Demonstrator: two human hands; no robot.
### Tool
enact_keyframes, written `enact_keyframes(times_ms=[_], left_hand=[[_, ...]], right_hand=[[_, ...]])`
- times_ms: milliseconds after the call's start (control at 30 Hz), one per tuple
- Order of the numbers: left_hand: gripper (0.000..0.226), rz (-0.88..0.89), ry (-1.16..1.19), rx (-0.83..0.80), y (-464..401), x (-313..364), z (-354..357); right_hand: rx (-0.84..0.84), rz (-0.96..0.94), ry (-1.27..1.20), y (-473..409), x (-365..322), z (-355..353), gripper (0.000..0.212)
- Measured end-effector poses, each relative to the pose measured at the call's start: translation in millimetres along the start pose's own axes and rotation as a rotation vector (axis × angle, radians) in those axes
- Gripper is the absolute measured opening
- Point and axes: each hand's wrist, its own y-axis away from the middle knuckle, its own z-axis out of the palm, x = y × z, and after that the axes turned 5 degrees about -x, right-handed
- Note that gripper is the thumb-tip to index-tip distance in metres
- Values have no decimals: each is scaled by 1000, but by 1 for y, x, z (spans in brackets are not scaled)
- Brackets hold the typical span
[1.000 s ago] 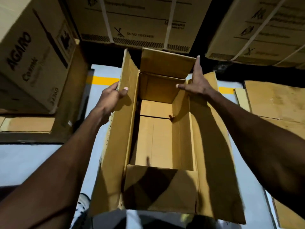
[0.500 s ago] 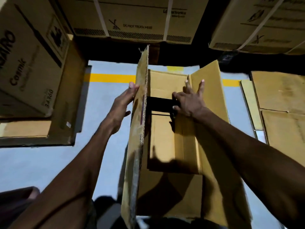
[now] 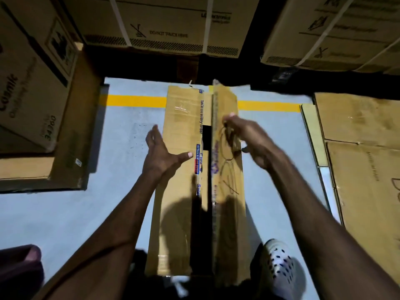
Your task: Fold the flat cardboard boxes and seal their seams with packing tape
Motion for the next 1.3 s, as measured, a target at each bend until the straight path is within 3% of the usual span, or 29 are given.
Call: enact_keyframes(times_ms=[100, 200, 333, 467, 533, 633, 767, 900, 1000, 1167, 1300], left_hand=[[111, -86, -1, 40, 11, -12, 5], [94, 12, 110, -38, 16, -27, 6], [98, 51, 196, -237, 39, -30, -13], [96, -157, 136, -494, 85, -51, -23], [98, -225, 109, -541, 101, -63, -24], [98, -265, 95, -511, 120, -63, -22], [95, -245, 108, -429, 156, -58, -18], [90, -298, 197, -378, 196, -66, -6], [72, -329, 264, -281, 217, -67, -1], [62, -234, 202, -201, 216, -41, -39], [53, -125, 178, -75, 223, -2, -103]], right_hand=[[-54, -101, 346, -2, 45, 34, 53], [146, -186, 627, 0, 77, 52, 69], [366, 1, 453, 14, 94, 57, 106], [301, 6, 192, 28, 117, 54, 116], [244, -10, 42, 41, 134, 53, 107], [183, -38, -106, 69, 157, 57, 85], [164, -17, -163, 113, 169, 70, 79], [109, 230, -190, 155, 182, 79, 119], [26, 319, -246, 173, 183, 84, 129], [98, 162, -216, 184, 135, 82, 122], [51, -28, -137, 196, 60, 80, 90]])
